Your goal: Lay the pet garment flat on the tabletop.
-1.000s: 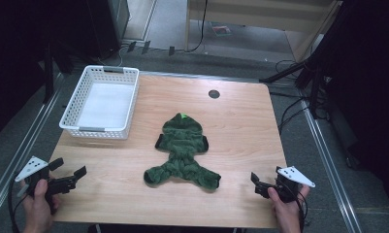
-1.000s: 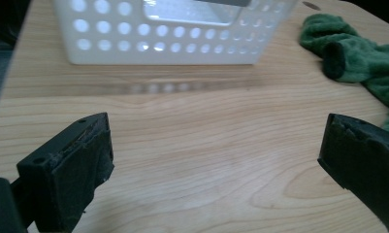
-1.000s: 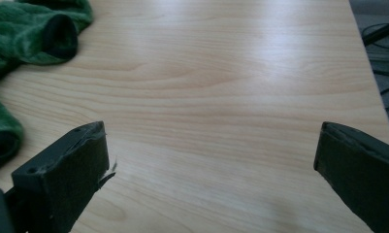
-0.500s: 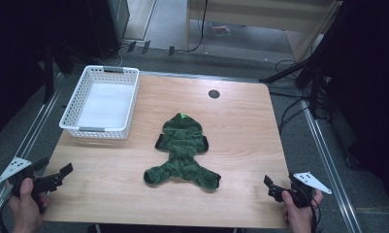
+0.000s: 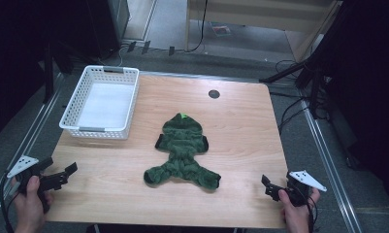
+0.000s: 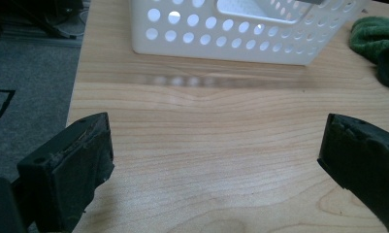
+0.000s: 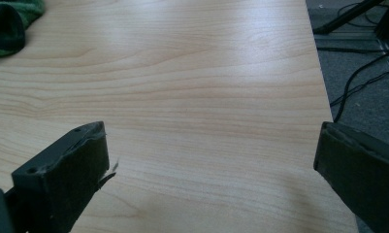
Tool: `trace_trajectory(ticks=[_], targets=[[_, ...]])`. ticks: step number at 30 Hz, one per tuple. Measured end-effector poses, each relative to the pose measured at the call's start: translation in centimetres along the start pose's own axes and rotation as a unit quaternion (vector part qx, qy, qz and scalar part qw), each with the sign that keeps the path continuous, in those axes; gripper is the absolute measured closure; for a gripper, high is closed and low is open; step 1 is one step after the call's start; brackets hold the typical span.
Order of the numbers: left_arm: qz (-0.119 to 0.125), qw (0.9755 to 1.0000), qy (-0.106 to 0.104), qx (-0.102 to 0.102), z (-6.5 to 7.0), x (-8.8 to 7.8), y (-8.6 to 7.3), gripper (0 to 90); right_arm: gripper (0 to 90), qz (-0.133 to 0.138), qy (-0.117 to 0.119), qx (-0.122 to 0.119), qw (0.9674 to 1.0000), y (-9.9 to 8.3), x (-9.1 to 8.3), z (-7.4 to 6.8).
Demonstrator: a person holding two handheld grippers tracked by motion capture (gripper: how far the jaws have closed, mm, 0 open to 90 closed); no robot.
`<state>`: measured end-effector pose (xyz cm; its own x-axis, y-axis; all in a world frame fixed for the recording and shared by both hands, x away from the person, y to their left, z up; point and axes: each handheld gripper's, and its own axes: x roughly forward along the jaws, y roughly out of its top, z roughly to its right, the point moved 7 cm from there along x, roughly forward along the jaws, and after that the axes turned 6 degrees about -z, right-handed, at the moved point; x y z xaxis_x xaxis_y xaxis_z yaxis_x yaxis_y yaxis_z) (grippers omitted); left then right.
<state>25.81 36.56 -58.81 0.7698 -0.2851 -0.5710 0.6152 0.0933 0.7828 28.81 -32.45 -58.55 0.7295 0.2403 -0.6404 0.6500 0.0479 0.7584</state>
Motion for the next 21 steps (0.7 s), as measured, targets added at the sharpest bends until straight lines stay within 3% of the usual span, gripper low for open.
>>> trace_trajectory(ticks=[21], targets=[[-0.011,0.9999,-0.005,0.005,0.17,0.27,-0.01,0.0,0.0,-0.004,-0.004,-0.007,1.0000,-0.08,0.13,-0.16]])
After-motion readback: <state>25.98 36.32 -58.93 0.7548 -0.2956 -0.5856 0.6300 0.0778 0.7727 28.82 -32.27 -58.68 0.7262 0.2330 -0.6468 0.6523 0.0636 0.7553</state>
